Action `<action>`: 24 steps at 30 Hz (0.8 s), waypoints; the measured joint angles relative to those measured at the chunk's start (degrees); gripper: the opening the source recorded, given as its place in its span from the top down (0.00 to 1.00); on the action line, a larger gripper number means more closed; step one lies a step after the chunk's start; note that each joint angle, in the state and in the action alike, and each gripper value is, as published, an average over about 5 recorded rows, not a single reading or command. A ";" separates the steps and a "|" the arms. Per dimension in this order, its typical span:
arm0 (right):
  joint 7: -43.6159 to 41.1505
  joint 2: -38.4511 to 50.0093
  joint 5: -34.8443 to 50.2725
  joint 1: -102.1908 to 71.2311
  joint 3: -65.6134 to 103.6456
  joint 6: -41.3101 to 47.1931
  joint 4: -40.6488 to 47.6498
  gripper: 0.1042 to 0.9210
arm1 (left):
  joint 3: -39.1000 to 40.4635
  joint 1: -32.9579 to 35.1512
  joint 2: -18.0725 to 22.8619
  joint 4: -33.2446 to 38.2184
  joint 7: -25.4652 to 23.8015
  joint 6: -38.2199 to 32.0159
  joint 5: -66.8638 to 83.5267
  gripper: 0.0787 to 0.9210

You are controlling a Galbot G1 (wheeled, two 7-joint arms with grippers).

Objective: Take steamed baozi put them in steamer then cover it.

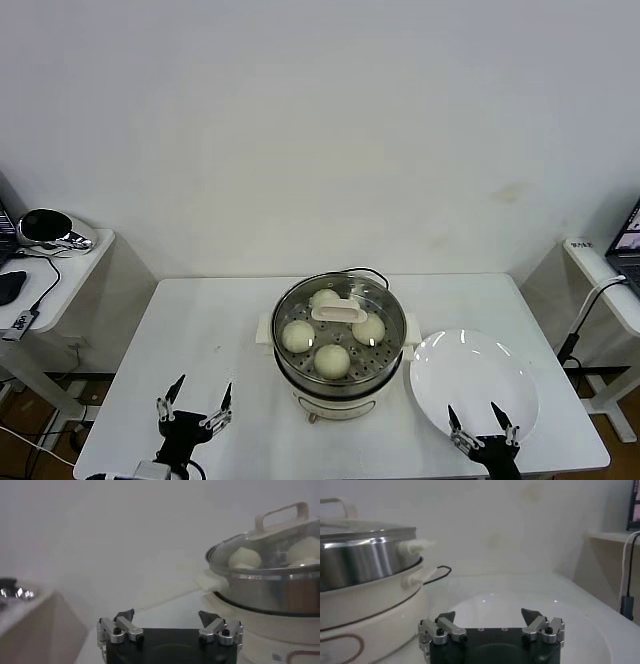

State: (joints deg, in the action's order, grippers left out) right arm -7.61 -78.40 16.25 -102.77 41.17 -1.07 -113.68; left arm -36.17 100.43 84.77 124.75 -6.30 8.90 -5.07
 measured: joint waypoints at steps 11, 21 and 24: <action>-0.28 0.71 -1.33 -1.54 -0.04 1.89 -3.08 0.12 | -1.03 3.19 1.25 0.03 -0.10 -1.27 2.21 0.12; -0.07 0.53 -2.55 -1.55 -0.26 3.96 -4.09 0.12 | -1.68 4.91 1.92 0.98 0.03 -0.77 2.45 0.12; -0.05 0.50 -2.86 -1.59 -0.30 4.30 -4.14 0.12 | -1.77 5.25 2.02 1.16 0.05 -0.54 2.54 0.12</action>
State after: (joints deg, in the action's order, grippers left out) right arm -7.67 -77.90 13.38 -104.36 40.87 3.23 -117.81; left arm -37.94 105.69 86.79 125.91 -6.26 8.36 -2.53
